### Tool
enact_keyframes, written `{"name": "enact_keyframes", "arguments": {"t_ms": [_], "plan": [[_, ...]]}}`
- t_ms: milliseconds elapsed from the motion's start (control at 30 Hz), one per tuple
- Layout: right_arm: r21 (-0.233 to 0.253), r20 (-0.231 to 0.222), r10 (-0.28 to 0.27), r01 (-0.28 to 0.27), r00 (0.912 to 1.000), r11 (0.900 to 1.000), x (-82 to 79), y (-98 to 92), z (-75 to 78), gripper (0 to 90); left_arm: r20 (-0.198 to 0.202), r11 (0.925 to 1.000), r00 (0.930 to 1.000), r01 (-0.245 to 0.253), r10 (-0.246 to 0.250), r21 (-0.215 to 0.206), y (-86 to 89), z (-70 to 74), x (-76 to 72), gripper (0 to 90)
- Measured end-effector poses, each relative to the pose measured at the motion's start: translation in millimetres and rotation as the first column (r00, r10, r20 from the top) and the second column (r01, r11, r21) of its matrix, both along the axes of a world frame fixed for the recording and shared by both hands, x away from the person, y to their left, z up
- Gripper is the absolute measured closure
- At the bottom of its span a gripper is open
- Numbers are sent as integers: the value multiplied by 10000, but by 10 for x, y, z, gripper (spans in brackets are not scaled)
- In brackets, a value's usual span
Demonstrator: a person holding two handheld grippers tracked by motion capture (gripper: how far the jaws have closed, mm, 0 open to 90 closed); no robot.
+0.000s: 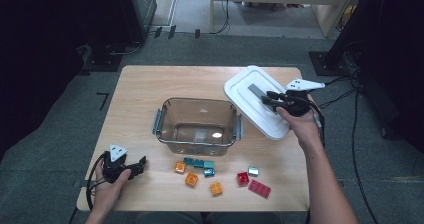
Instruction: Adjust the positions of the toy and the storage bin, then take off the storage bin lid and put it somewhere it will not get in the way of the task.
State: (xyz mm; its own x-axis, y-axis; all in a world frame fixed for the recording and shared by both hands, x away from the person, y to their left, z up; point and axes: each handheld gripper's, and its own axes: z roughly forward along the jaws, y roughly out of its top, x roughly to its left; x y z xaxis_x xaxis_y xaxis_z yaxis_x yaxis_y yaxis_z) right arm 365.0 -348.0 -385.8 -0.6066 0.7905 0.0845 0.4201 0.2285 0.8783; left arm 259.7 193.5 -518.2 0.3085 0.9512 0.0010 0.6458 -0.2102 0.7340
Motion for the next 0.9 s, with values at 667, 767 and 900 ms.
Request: {"name": "enact_keyframes", "arguments": {"t_ms": [667,767,900], "plan": [[-99,-663,-2130,2128,9748,9770,-109,-398,-639,679,-5,10000,10000,0,0,0,-1,0,2,159],[-200,-713,-2199,2191,9729,9755,-114,-400,-691,679,-6,10000,10000,2,-2,2,-1,0,2,159],[-262,-916,-2444,2430,9653,9697,-128,-403,-839,678,-7,10000,10000,2,-2,2,-1,0,2,158]]}}
